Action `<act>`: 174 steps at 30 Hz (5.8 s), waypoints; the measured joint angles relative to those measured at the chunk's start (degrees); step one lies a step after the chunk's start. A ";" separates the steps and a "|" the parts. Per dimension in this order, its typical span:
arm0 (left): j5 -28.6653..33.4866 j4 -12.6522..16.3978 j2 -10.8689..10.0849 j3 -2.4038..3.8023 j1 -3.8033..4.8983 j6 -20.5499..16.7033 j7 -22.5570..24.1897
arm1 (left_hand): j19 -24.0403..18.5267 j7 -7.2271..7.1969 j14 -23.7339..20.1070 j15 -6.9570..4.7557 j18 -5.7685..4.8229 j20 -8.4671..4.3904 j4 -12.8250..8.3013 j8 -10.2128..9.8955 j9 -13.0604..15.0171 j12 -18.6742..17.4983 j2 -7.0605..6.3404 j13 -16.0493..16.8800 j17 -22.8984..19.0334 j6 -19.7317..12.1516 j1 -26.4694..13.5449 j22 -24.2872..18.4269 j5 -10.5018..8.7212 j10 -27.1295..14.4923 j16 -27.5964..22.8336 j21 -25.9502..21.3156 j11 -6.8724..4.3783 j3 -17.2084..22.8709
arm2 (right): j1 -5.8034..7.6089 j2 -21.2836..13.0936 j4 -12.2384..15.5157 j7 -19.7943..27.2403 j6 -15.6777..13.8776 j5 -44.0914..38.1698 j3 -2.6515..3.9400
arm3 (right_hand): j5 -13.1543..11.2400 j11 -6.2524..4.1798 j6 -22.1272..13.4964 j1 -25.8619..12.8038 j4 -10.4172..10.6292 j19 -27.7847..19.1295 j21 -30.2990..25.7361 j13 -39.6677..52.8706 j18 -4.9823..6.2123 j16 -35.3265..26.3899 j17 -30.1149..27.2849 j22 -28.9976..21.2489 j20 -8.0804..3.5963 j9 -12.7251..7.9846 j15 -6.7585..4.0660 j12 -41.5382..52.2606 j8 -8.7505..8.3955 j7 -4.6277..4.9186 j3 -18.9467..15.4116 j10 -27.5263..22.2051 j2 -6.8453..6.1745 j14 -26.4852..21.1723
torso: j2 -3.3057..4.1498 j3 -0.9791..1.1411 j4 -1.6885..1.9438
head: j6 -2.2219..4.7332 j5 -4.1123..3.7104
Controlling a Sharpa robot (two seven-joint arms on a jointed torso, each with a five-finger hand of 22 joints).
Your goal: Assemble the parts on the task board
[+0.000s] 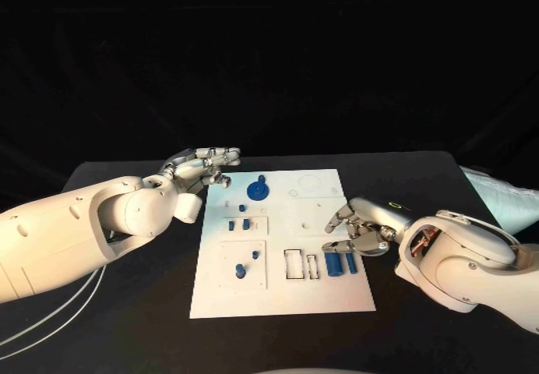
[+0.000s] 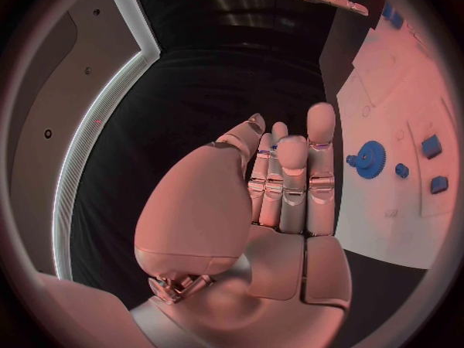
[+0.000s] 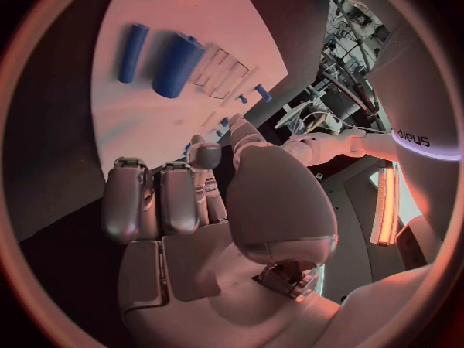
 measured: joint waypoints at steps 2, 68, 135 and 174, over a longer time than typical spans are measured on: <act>0.00 0.00 -0.04 0.00 0.00 0.00 0.00 | 0.00 0.00 0.00 0.00 0.00 0.00 0.00 0.00 0.00 0.00 0.00 0.00 0.00 0.00 0.00 0.00 0.00 -0.04 0.00 0.00 0.04 0.00 | 0.00 -0.59 0.01 -1.46 0.56 0.13 -0.30 | 0.12 0.23 -0.06 0.02 1.15 -0.19 0.00 1.72 0.00 0.39 0.40 0.14 0.19 0.08 0.00 1.20 0.66 0.07 -1.71 -0.51 0.01 0.00 | -0.02 -0.04 -0.02 | 0.07 -0.20; 0.00 -0.15 -0.14 -0.04 -0.22 0.10 -0.26 | 0.00 0.21 -0.01 0.00 0.00 0.00 0.00 0.00 -0.01 0.31 0.00 0.01 0.02 -0.22 0.00 -0.15 0.00 -0.42 0.00 -0.22 -0.01 0.00 | -4.46 4.69 -0.30 -11.71 -0.26 -4.56 -1.06 | 6.60 -1.44 3.69 2.94 4.49 0.85 1.81 8.43 0.01 3.03 4.90 3.60 -0.87 2.53 -0.83 2.20 5.33 -1.42 -7.83 0.14 9.77 -0.02 | -0.07 -0.25 -0.07 | 0.09 -0.93; -0.01 -0.06 -0.16 -0.06 -0.29 0.39 -0.84 | 0.00 0.61 -0.20 0.20 0.00 0.00 0.00 0.00 -0.06 0.37 0.00 0.03 -0.04 -0.62 0.00 -0.21 0.00 -0.84 0.00 -0.19 0.42 0.00 | -4.74 12.77 -1.93 -13.22 2.94 -3.22 -0.86 | -9.21 -2.35 7.82 2.02 -3.13 1.66 2.86 13.59 -0.88 4.41 6.67 4.71 -1.68 6.50 -1.82 1.60 3.50 -3.30 -16.57 3.68 11.76 -0.22 | -0.06 -0.27 -0.10 | -0.66 0.20; -0.05 0.41 -0.91 -0.16 -0.30 0.49 -1.12 | 0.00 0.61 -0.20 0.20 0.00 0.00 0.00 0.00 -0.05 0.37 0.00 0.01 -0.04 -0.62 0.00 -0.20 0.00 -0.83 0.00 -0.19 0.41 0.00 | -1.18 -2.17 0.13 -7.38 0.13 1.69 -1.03 | -1.66 -0.59 3.01 6.94 -4.18 0.93 1.98 10.11 -0.88 3.03 5.78 4.03 -0.33 6.30 -0.89 -6.21 -0.34 -1.13 -16.30 0.52 13.89 0.08 | -0.18 -0.25 -1.06 | 0.11 -0.73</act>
